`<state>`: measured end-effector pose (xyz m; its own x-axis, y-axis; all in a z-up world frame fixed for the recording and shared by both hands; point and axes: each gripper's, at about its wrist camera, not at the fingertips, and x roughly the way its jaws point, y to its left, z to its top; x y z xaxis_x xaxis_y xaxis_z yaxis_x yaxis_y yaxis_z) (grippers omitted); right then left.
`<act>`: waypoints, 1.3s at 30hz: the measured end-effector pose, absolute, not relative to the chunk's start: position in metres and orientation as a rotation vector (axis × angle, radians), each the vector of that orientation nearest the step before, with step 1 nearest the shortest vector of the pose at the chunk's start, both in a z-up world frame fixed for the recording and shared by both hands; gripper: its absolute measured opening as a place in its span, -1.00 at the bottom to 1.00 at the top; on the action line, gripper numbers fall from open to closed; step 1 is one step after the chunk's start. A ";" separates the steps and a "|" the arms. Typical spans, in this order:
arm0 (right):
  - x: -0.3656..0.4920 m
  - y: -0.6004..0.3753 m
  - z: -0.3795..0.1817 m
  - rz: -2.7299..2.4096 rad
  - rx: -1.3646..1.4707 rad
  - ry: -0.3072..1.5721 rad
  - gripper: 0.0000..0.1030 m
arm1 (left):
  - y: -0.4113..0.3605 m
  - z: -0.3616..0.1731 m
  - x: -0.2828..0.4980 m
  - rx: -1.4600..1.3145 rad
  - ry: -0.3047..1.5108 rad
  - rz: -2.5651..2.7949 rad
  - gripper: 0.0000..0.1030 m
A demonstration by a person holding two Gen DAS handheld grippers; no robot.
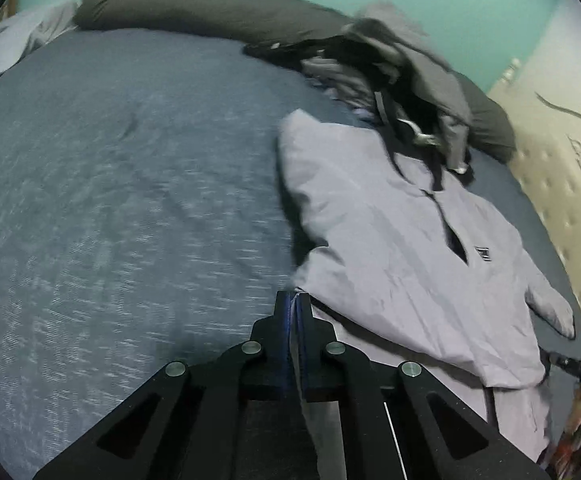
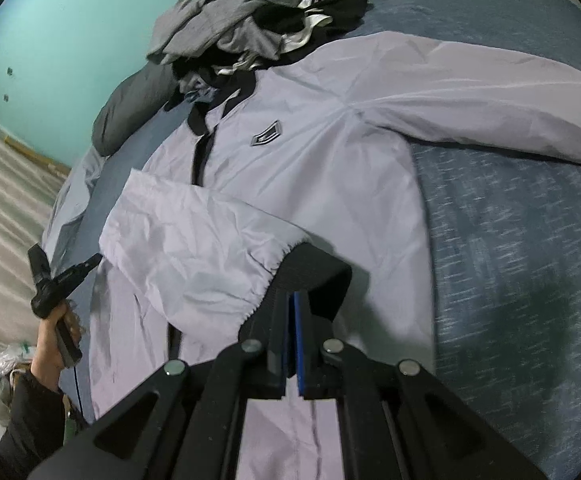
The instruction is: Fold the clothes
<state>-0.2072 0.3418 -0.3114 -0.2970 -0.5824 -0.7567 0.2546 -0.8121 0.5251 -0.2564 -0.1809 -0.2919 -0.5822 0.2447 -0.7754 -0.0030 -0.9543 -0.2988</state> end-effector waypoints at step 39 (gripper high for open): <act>-0.202 0.336 -0.315 -2.190 1.419 -0.491 -0.95 | -0.184 -0.309 -0.267 -1.500 -0.385 2.532 -1.00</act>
<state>-0.2017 0.3362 -0.3148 -0.3459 -0.5715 -0.7442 0.1990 -0.8198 0.5370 -0.2667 -0.1838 -0.3089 -0.4779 0.2773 -0.8335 -0.0169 -0.9516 -0.3069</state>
